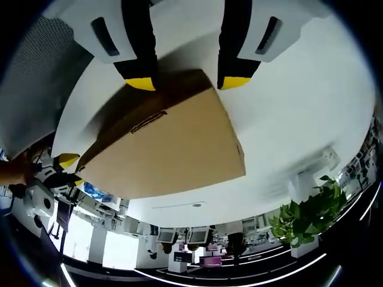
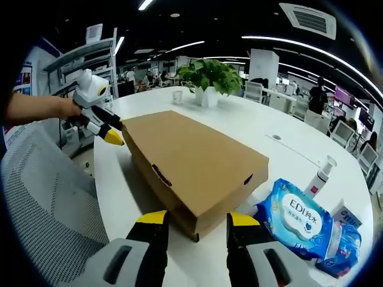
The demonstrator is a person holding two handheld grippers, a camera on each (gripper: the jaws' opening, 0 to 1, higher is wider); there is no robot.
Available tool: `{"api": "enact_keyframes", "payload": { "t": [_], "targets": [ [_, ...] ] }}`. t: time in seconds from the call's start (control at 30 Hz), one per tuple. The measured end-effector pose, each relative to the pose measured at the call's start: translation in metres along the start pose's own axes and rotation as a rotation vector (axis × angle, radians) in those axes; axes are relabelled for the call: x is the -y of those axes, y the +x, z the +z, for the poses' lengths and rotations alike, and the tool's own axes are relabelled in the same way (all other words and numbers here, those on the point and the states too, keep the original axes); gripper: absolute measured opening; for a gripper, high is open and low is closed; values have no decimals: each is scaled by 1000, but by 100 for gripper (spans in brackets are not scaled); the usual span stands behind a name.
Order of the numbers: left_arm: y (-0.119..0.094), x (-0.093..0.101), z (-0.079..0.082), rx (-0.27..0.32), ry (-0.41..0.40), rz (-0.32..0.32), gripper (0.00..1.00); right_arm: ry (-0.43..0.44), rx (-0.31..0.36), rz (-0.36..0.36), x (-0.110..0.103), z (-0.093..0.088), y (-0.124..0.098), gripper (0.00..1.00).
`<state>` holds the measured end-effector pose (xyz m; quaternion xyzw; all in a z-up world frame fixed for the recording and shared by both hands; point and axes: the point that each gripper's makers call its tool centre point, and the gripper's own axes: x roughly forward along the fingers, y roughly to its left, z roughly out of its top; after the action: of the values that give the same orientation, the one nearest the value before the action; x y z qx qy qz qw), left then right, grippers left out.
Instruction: Operate the shoe box by opening the lid, removing the specified soft item, and placing it in the target area until the item is outside and the box remains undamaged.
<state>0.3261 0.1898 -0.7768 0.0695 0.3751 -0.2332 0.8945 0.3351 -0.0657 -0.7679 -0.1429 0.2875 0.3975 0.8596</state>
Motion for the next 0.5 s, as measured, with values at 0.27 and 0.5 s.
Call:
{"api": "enact_keyframes", "payload": {
  "t": [0.27, 0.5],
  "targets": [
    [-6, 2, 19, 25, 52, -7, 41, -29, 45, -2, 4, 20, -2, 36],
    [-1, 3, 20, 33, 46, -14, 42, -21, 32, -2, 4, 18, 6, 38]
  ]
}}
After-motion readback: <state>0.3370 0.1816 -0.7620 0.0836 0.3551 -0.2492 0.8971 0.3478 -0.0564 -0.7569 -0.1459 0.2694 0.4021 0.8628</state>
